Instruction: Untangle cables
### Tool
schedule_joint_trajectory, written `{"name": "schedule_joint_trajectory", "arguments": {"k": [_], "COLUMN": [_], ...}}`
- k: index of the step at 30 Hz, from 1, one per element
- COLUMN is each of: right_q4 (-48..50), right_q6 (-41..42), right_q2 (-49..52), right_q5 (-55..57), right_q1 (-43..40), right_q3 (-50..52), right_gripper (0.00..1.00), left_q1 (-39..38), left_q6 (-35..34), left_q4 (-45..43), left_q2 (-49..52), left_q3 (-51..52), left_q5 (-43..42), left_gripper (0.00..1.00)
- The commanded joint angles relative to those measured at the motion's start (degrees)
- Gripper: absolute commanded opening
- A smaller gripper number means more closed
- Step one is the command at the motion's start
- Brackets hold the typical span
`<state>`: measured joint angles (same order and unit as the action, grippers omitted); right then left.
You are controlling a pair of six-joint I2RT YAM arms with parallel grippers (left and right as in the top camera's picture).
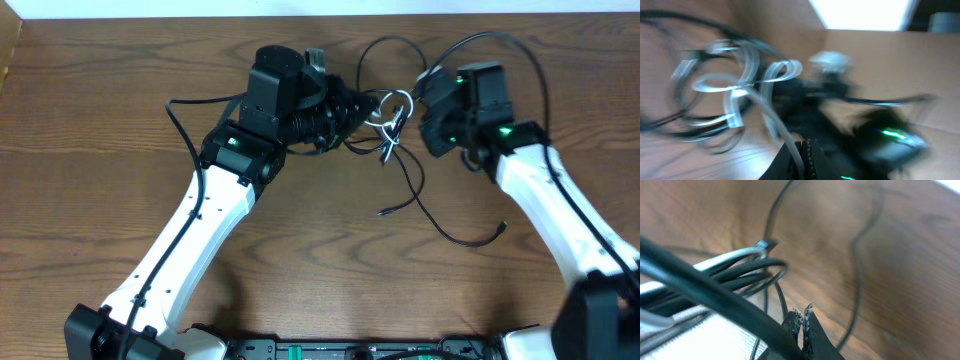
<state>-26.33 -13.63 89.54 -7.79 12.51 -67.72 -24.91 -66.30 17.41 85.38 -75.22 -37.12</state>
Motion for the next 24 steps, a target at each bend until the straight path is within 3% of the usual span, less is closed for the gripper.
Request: {"name": "schedule_joint_trajectory", "arguments": {"k": [1, 6, 10, 15, 24], "right_q4": [-0.2, -0.7, -2.1, -2.2, -4.5], "right_q6": [9.8, 13.3, 21.6, 25.6, 42.4], "right_q2": [-6.8, -14.1, -17.2, -18.2, -18.2], "right_q5": [3.6, 5.1, 12.4, 12.3, 21.5], "right_q1": [-2.4, -5.1, -6.9, -9.1, -13.4], "right_q3": [0.0, 0.0, 0.0, 0.0, 0.0], "right_gripper": [0.01, 0.01, 0.01, 0.01, 0.01], "left_q1": [0.8, 2.8, 3.3, 3.3, 3.3], "left_q6": [9.0, 9.1, 10.0, 10.2, 10.2], "left_q4": [7.0, 22.2, 31.9, 38.0, 39.1], "left_q2": [-0.4, -0.4, -0.4, -0.4, -0.4], "left_q3": [-1.1, -1.1, -1.1, -1.1, -1.1], "left_q5": [4.3, 17.5, 30.1, 40.0, 42.3], "left_gripper": [0.07, 0.07, 0.08, 0.08, 0.08]}}
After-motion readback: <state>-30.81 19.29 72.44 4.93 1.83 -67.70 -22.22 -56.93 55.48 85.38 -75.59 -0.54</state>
